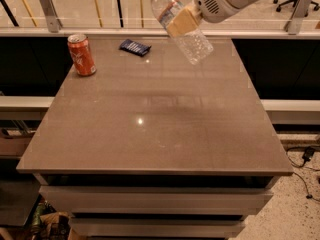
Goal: Move water bottle near rxbar blueberry
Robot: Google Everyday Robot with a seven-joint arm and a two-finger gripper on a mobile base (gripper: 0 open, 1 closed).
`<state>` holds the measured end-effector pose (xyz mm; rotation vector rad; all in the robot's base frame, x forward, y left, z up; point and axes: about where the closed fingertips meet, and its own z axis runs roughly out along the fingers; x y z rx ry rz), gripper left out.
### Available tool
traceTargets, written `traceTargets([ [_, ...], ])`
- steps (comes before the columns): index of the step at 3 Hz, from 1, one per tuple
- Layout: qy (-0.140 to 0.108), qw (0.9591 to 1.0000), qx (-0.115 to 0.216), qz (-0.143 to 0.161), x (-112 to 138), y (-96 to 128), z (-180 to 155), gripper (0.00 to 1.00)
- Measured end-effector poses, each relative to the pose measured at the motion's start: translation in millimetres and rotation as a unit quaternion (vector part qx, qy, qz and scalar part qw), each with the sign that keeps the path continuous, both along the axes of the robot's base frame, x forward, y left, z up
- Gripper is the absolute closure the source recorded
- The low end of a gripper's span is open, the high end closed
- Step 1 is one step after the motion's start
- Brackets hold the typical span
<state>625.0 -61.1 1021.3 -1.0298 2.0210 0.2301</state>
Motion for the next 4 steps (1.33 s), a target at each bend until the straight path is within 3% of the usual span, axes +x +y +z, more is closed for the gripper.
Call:
traceTargets([
  [1, -0.026, 0.9980, 0.054, 0.022, 28, 17, 7, 1.00],
  [2, -0.049, 0.9933, 0.099, 0.035, 52, 29, 9, 1.00],
  [3, -0.049, 0.9933, 0.099, 0.035, 52, 29, 9, 1.00],
  [4, -0.066, 0.9913, 0.110, 0.026, 66, 32, 4, 1.00],
])
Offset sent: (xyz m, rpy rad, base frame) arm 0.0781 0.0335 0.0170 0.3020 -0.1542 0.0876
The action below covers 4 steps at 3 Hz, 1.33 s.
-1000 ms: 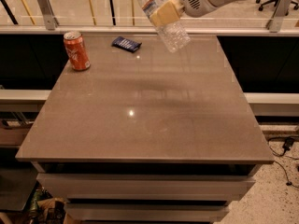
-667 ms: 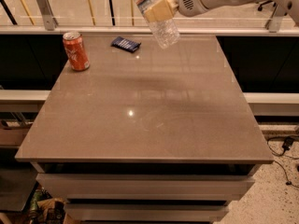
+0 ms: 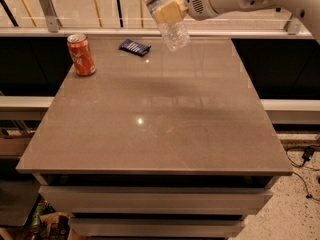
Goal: Move water bottle near rxbar blueberry
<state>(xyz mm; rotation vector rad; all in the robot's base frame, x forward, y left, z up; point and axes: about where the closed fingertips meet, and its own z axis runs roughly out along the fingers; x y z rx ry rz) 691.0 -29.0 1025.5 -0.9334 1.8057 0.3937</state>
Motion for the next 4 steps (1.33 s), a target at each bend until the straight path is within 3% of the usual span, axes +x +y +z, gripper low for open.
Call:
traceTargets([
  [2, -0.060, 0.9966, 0.053, -0.018, 49, 12, -7, 1.00],
  [3, -0.079, 0.9935, 0.079, -0.023, 75, 14, -6, 1.00],
  [4, -0.082, 0.9905, 0.106, -0.030, 99, 12, -14, 1.00],
])
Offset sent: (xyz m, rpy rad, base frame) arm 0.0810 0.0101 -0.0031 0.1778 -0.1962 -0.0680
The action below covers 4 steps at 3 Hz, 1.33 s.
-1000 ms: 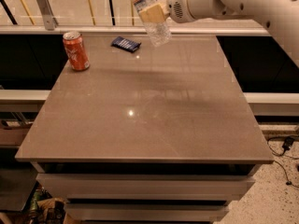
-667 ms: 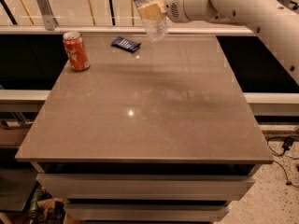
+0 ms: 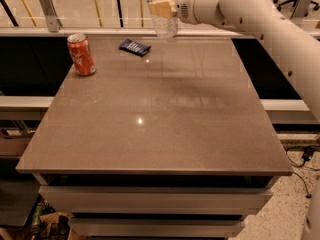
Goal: Move water bottle near rxbar blueberry
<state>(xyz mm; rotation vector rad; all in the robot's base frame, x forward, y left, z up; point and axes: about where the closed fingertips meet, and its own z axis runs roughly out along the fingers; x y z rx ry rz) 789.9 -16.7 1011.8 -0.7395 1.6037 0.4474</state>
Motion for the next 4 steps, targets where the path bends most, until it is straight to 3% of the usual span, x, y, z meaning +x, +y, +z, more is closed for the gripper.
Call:
traceTargets([
  [2, 0.016, 0.9991, 0.040, 0.000, 27, 4, -31, 1.00],
  [4, 0.003, 0.9965, 0.082, -0.018, 31, 5, -56, 1.00],
])
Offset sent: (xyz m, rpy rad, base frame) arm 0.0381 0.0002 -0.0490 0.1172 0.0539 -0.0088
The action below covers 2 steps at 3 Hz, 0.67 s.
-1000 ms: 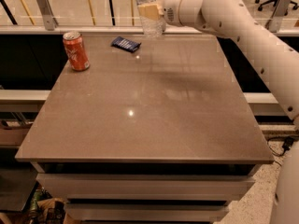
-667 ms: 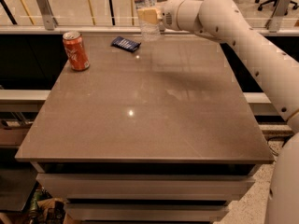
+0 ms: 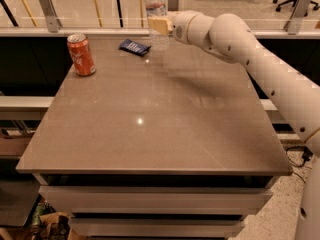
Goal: Move water bottle near rxbar blueberry
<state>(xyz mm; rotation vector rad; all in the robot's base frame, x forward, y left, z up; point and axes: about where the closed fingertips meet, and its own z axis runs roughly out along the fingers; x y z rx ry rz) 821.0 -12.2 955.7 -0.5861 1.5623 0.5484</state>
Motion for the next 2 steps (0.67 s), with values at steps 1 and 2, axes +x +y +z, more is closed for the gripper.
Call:
traceTargets([
  [1, -0.009, 0.9997, 0.021, -0.011, 1.8, -0.8, -7.1, 1.00],
  [2, -0.010, 0.9993, 0.027, -0.024, 4.5, -2.5, -15.7, 1.00],
])
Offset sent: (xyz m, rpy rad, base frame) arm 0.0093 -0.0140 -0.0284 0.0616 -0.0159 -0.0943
